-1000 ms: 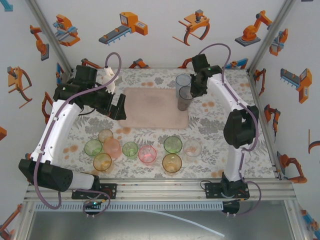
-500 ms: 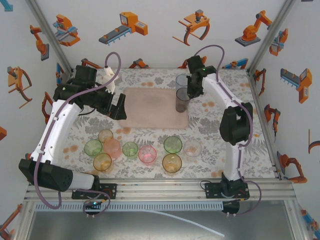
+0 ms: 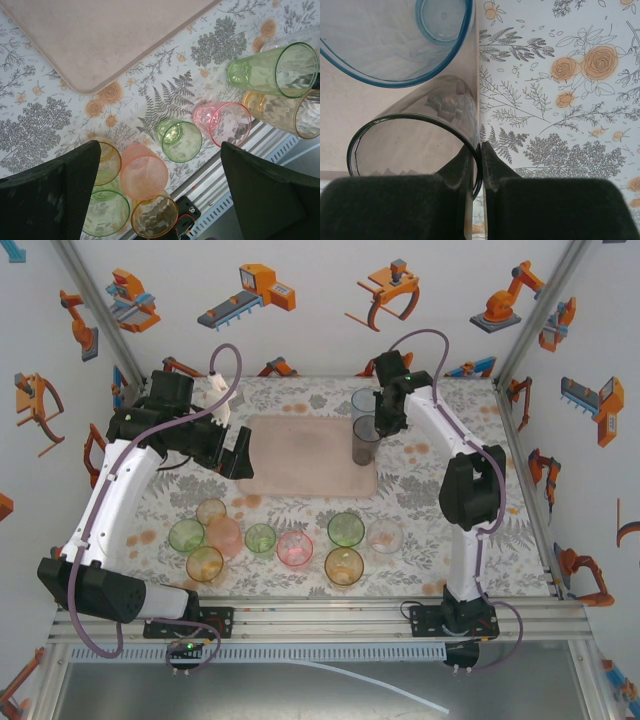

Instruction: Place the glasses into the tray

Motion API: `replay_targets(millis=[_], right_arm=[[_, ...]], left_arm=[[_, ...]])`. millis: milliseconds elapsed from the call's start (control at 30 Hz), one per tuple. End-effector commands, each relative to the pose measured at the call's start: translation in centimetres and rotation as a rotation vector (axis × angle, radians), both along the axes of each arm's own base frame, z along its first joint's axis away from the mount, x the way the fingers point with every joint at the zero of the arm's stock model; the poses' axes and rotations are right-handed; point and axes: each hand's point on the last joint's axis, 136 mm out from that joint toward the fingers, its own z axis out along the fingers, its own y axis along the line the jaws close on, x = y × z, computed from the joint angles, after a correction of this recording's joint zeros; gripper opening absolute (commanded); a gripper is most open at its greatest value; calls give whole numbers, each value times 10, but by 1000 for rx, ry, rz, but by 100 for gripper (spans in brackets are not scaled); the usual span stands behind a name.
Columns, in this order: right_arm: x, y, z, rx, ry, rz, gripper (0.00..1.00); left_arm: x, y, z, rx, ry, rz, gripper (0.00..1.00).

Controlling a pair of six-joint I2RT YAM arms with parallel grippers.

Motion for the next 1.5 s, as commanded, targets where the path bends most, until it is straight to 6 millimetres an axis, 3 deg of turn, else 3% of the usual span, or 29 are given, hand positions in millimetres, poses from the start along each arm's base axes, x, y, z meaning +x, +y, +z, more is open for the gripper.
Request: replay_targets(millis=[0,767,1067,1467], right_arm=[[5,6,10,9,-23,9,8],[0,9,6,-6,1,20,31],[-3,10,20,4,-18,28,39],[-20,7,47,19,-43,59,40]], left_arm=[[-5,0,6,-28,-8,0,97],[-8,2,9,-35,-20,3,97],[-9,2,12,-38,-29,4,97],[-8,6,13,-24,-42,14,97]])
